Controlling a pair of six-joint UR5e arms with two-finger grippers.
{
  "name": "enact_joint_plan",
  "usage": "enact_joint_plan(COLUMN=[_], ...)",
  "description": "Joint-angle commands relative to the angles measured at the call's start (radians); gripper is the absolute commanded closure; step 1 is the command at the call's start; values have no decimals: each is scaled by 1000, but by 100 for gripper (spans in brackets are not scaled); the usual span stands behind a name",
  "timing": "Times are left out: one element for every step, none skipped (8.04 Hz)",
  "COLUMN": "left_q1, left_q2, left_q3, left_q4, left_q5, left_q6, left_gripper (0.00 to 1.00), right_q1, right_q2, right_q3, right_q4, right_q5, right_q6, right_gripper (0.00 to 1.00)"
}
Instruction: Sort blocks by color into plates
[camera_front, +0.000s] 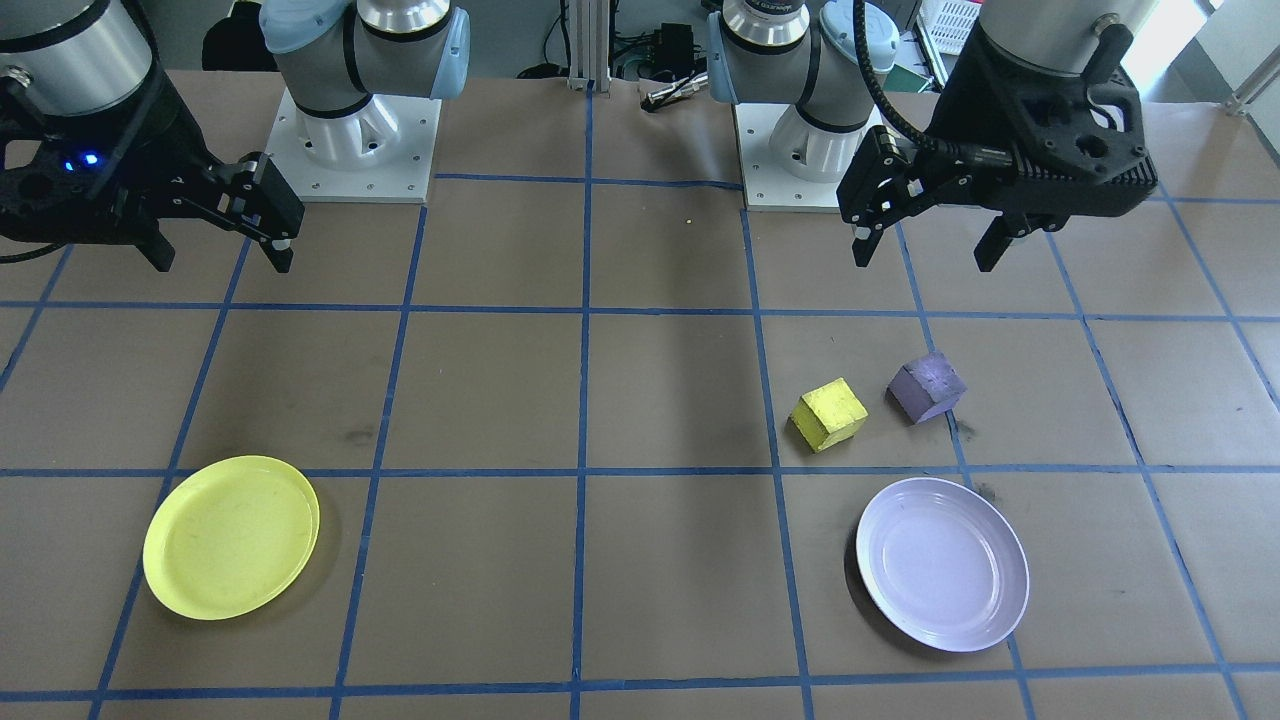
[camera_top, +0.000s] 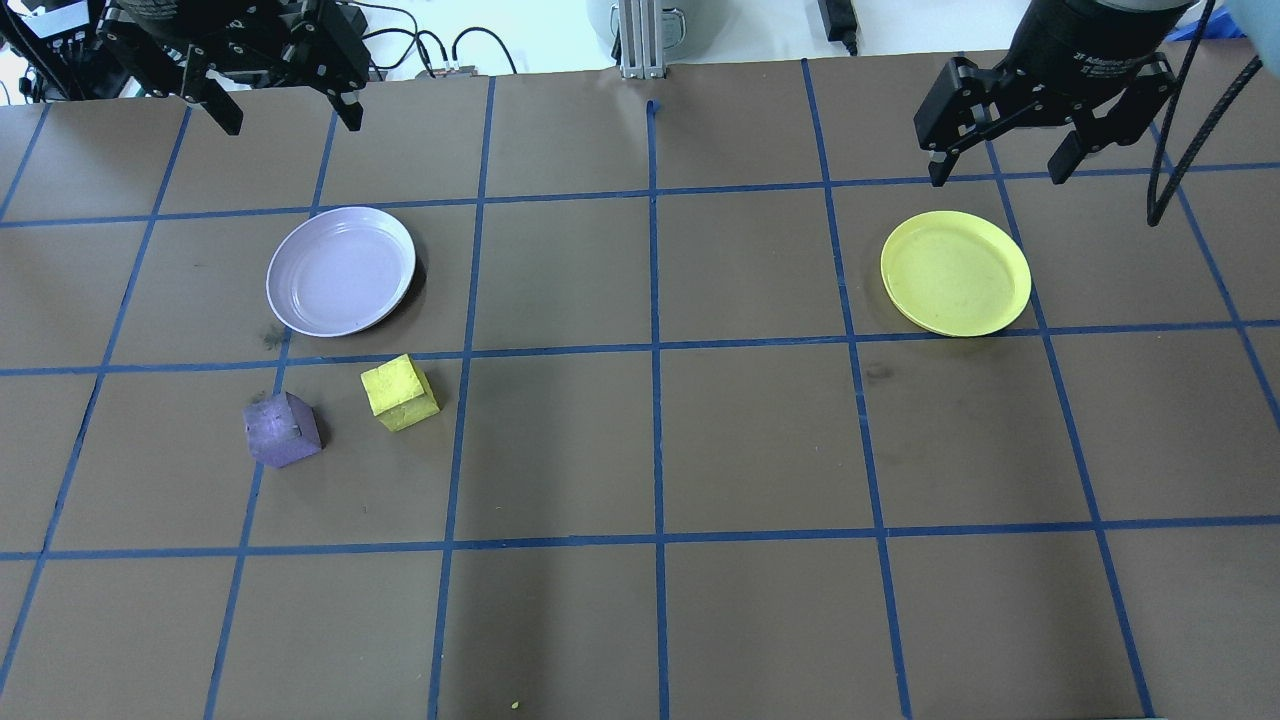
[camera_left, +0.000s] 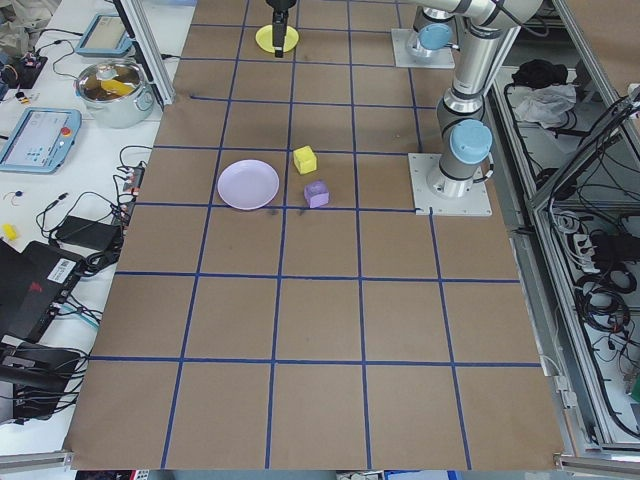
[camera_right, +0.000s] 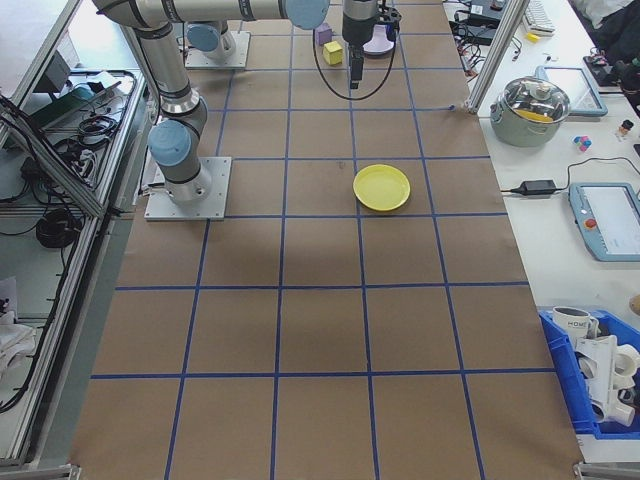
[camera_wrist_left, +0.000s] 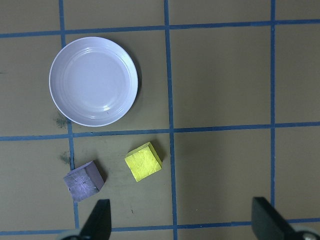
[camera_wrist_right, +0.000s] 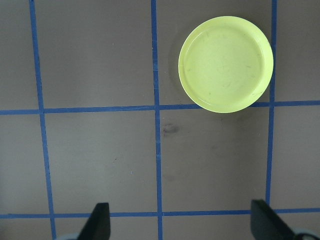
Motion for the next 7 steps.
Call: enact_joint_plan(left_q1=[5, 15, 32, 84, 136, 161, 181], left_q2=[1, 7, 7, 2, -7, -1, -2], left_q3=[-11, -33, -44, -60, -97, -144, -197], left_q4=[-1, 1, -1, -1, -2, -1, 11], left_q5=[6, 9, 9, 1, 2, 12, 12], left_q6=[2, 2, 6, 33, 62, 141, 242], left_gripper=[0, 0, 0, 0, 0, 0, 0], right_q1=[36, 38, 38, 38, 38, 38, 38], right_q2=[-1, 0, 0, 3, 5, 5, 8], right_q3=[2, 3, 3, 3, 3, 3, 5], right_q4=[0, 1, 1, 1, 0, 0, 0], right_q5=[0, 0, 1, -3, 3, 1, 1], right_q6=[6, 5, 0, -9, -9, -7, -10], right_gripper=[0, 0, 0, 0, 0, 0, 0])
